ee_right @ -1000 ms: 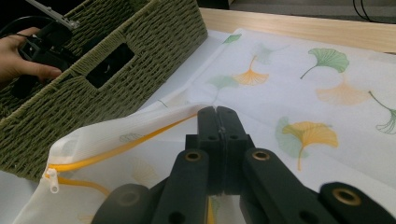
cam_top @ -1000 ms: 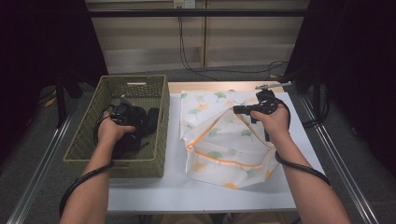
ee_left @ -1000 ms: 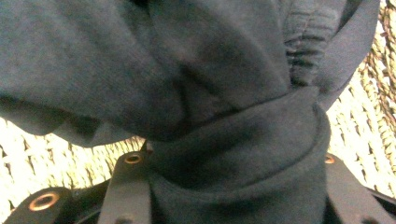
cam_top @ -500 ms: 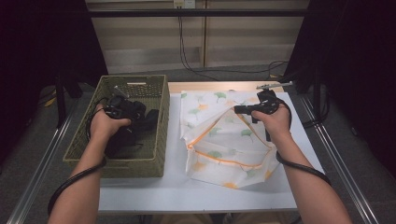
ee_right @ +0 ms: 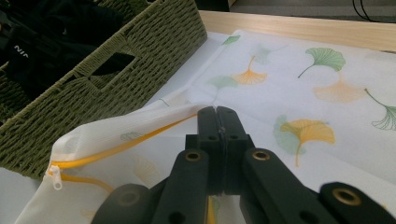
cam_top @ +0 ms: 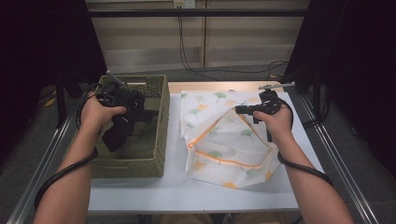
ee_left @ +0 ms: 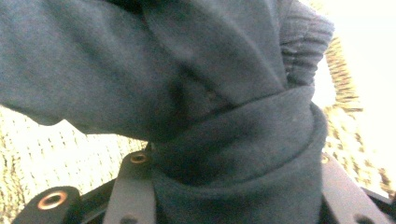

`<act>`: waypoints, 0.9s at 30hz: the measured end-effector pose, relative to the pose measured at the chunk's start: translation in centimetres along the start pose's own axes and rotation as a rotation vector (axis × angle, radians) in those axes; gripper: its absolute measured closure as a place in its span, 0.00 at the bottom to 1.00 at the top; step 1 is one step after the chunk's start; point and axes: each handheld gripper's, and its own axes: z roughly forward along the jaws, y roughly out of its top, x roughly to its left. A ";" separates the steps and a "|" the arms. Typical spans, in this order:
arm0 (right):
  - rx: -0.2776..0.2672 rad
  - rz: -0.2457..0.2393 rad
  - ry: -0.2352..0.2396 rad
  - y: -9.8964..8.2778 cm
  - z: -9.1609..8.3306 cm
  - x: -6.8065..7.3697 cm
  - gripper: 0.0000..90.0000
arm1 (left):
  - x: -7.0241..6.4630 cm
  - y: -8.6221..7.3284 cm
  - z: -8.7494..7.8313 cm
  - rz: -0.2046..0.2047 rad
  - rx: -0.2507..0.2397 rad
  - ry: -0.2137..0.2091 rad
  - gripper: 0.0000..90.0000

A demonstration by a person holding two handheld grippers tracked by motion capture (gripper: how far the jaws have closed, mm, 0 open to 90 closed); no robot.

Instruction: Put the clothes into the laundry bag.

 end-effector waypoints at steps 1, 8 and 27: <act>0.001 -0.002 0.000 0.0 0.0 0.0 1.00 | 0.0 0.1 -0.1 0.004 -0.001 -0.001 0.64; 0.005 -0.005 0.002 0.1 0.0 0.2 1.00 | -0.4 0.7 -1.6 -0.001 0.009 -0.023 0.63; 0.004 -0.010 0.008 0.2 0.2 0.5 1.00 | -1.4 1.7 -5.2 0.028 0.036 -0.059 0.63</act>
